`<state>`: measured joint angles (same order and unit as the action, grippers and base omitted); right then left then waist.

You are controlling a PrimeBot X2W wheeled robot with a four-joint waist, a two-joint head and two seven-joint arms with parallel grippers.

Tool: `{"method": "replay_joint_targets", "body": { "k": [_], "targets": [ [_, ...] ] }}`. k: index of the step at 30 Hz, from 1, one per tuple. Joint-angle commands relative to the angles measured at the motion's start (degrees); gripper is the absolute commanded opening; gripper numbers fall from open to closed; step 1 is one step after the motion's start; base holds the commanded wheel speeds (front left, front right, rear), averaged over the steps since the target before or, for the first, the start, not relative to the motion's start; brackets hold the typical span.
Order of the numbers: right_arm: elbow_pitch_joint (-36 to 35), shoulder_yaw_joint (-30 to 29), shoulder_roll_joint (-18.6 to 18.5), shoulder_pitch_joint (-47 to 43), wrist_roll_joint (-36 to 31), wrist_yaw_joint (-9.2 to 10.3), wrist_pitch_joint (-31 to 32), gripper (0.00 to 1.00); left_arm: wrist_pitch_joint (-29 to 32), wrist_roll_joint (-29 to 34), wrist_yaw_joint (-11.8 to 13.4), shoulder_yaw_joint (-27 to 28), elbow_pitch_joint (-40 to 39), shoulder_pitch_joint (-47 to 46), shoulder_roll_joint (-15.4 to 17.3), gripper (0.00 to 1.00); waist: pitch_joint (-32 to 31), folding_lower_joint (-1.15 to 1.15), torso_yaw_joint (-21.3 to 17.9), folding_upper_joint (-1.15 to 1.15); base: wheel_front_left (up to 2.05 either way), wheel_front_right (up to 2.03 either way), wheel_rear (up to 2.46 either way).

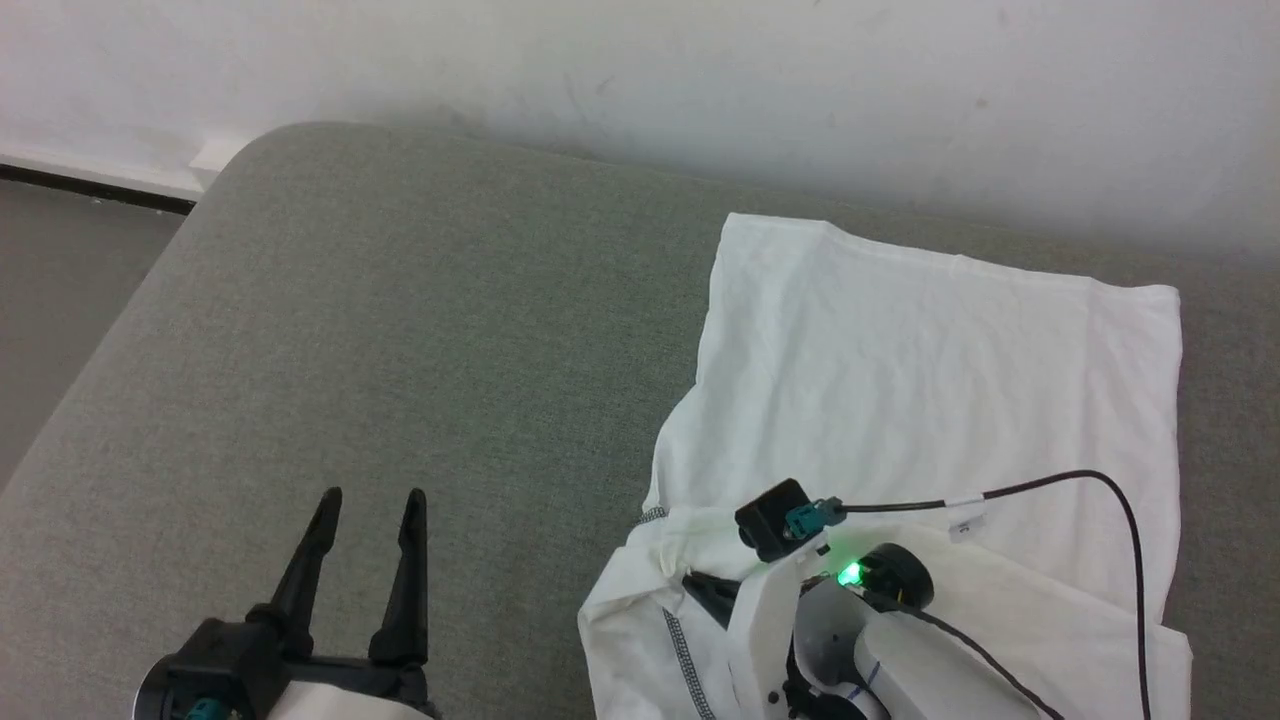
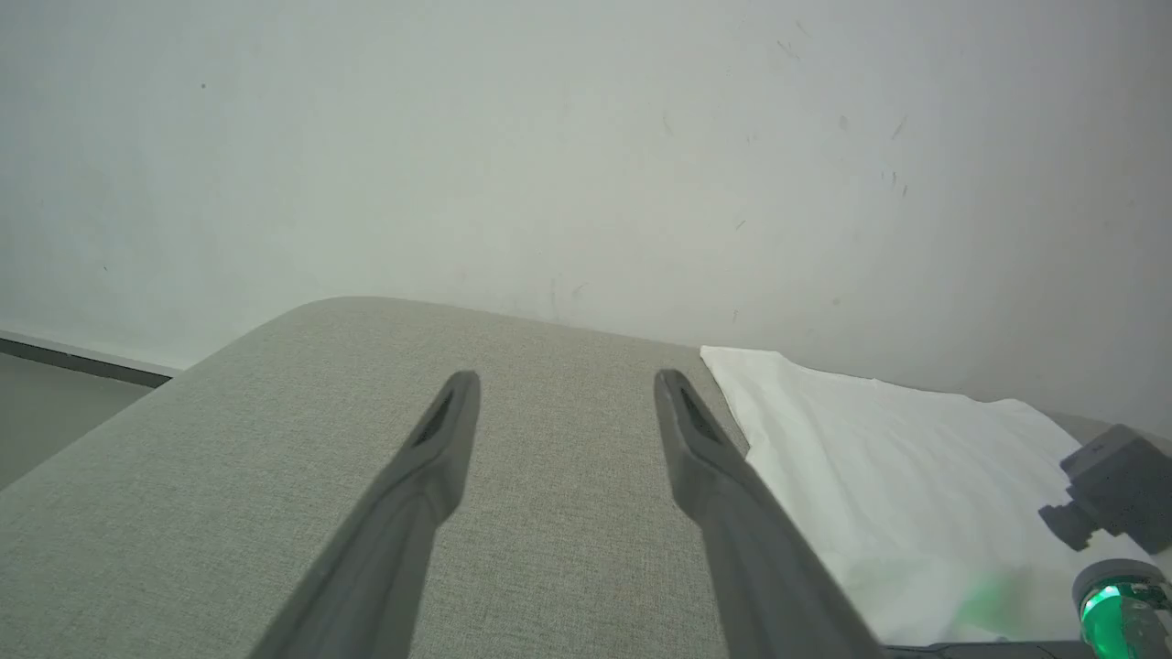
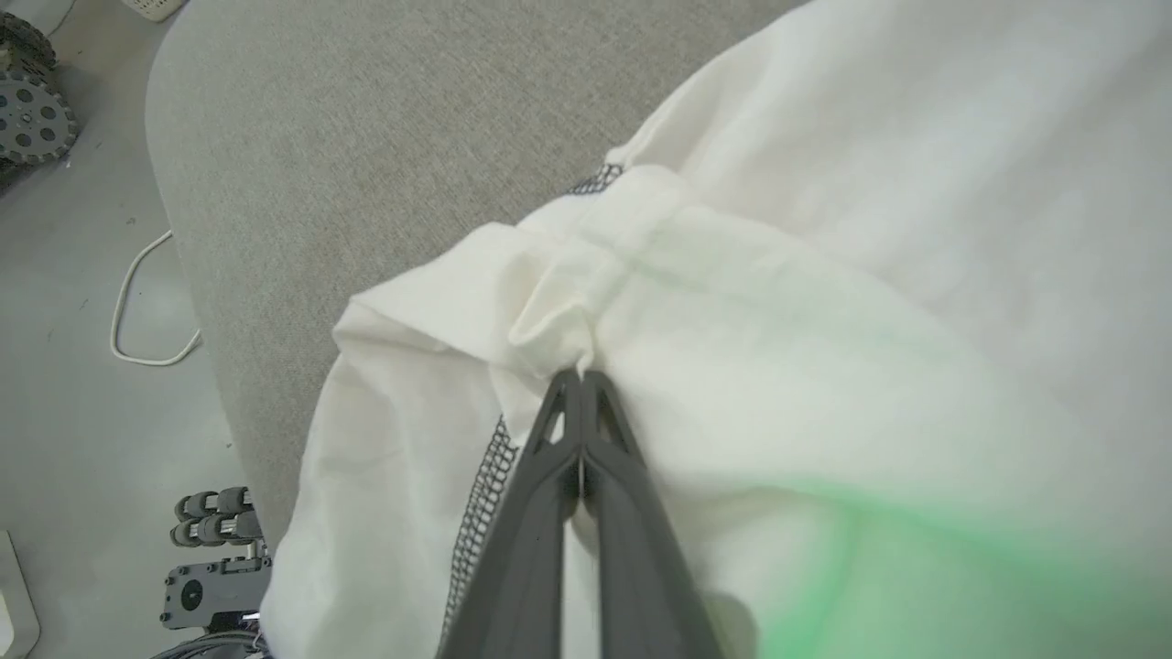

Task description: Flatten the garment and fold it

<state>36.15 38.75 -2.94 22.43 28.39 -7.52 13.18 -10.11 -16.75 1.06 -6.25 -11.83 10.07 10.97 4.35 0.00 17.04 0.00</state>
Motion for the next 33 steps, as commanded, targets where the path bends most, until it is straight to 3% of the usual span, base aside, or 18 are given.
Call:
{"method": "replay_joint_targets", "body": {
  "k": [1,6,10,20,27,30,33],
  "targets": [
    [0.8,0.3,0.0,1.2,1.1,0.03,-1.3,1.0,-0.4,-0.3,-0.2,-0.2,0.2,-1.1,-0.1,1.0,0.3,0.0,0.0,0.0,0.0,0.0,0.0],
    [-0.4,0.7,0.1,4.0,6.2,0.03,-4.1,1.0,-0.4,-0.2,-0.1,-0.2,0.1,-1.6,0.2,1.0,1.0,0.0,-1.5,0.0,0.0,0.0,0.0],
    [-2.6,-3.1,0.0,5.7,5.8,0.03,-4.9,1.0,-0.5,-0.3,0.2,0.1,-0.4,-1.6,0.5,1.0,1.3,0.0,-3.8,0.0,0.0,0.0,0.0],
    [-19.3,-25.9,-4.2,-2.5,-1.1,0.03,-6.8,1.0,-0.5,0.0,0.8,-0.1,-1.6,-0.8,0.9,1.0,0.6,0.0,-8.4,0.0,0.0,0.0,0.0],
    [-39.1,-48.9,-1.0,-17.7,-15.7,0.03,-11.8,1.0,-1.2,0.4,1.1,-0.1,-2.4,-0.4,1.2,1.0,0.3,0.0,-10.7,0.0,0.0,0.0,0.0],
    [-43.6,-52.4,-0.1,-23.4,-20.7,0.03,-14.3,1.0,-1.8,0.6,1.2,0.1,-2.1,0.2,1.5,1.0,0.2,0.0,-11.7,0.0,0.0,0.0,0.0],
    [-43.5,-52.8,0.0,-27.6,-19.6,0.03,-16.5,1.0,-2.4,0.5,1.4,0.3,-1.4,1.3,1.5,1.0,-0.2,0.0,-12.8,0.0,0.0,0.0,0.0]
  ]
}}
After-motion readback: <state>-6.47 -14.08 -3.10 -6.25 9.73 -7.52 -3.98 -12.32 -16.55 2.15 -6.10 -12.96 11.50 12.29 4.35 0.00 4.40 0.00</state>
